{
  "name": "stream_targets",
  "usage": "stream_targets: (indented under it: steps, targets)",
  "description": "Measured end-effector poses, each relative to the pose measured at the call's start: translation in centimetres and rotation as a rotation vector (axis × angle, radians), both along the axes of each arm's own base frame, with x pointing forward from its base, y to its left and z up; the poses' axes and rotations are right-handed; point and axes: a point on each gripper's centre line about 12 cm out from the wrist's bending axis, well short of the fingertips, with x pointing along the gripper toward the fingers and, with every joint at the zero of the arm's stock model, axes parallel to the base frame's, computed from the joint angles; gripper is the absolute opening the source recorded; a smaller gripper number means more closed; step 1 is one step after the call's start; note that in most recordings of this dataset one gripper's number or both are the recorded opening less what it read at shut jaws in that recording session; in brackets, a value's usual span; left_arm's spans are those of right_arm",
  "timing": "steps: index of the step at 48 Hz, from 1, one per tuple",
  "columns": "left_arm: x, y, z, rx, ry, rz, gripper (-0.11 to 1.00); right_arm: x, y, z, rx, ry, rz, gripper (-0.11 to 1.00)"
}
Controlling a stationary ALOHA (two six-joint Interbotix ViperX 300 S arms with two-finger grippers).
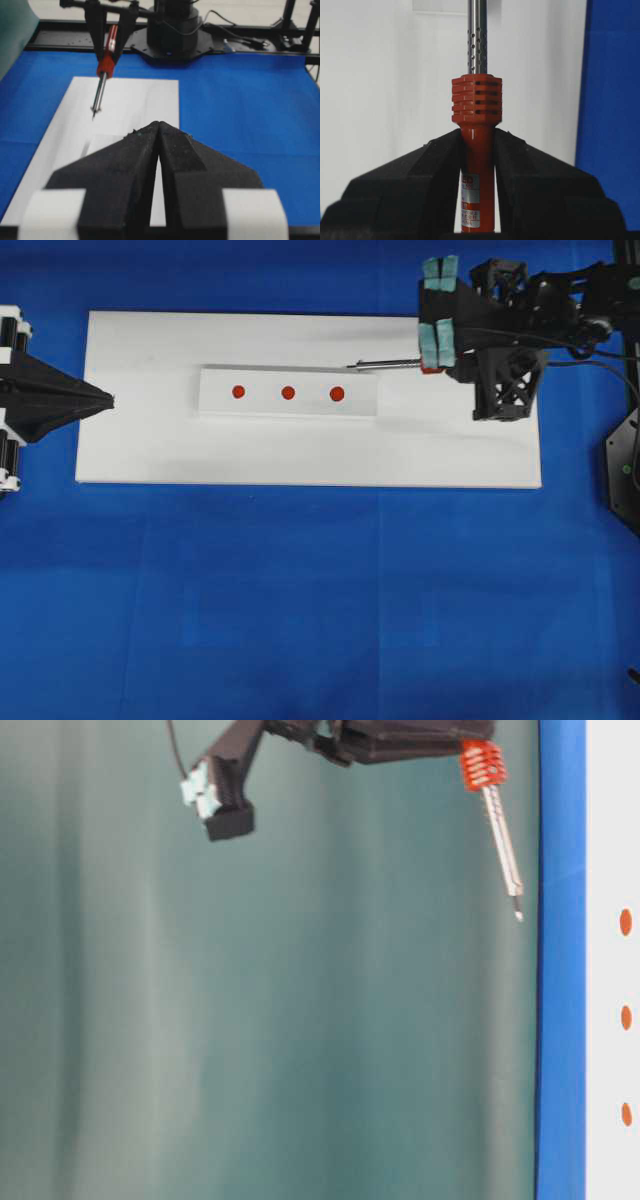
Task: Touch the tip of the soldering iron to the mark.
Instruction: 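Carry the iron down toward the front of the table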
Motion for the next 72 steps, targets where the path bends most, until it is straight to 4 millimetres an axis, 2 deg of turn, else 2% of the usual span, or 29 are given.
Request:
stream_targets:
  steps: [13, 25, 46, 72]
  targets:
    - [0.0, 0.0, -0.1, 0.000, 0.002, 0.000, 0.00, 0.9, 0.2, -3.1, 0.018, 0.027, 0.007, 0.06]
    - [0.0, 0.0, 0.0, 0.000, 0.000, 0.000, 0.00, 0.8, 0.4, -5.0, 0.028, 0.047, 0.007, 0.06]
    - [0.0, 0.0, 0.0, -0.002, 0.000, 0.000, 0.00, 1.0, 0.4, -6.0, 0.036, 0.068, 0.004, 0.06]
    - [0.0, 0.0, -0.1, 0.000, 0.002, 0.000, 0.00, 1.0, 0.4, -6.0, 0.036, 0.066, 0.004, 0.06]
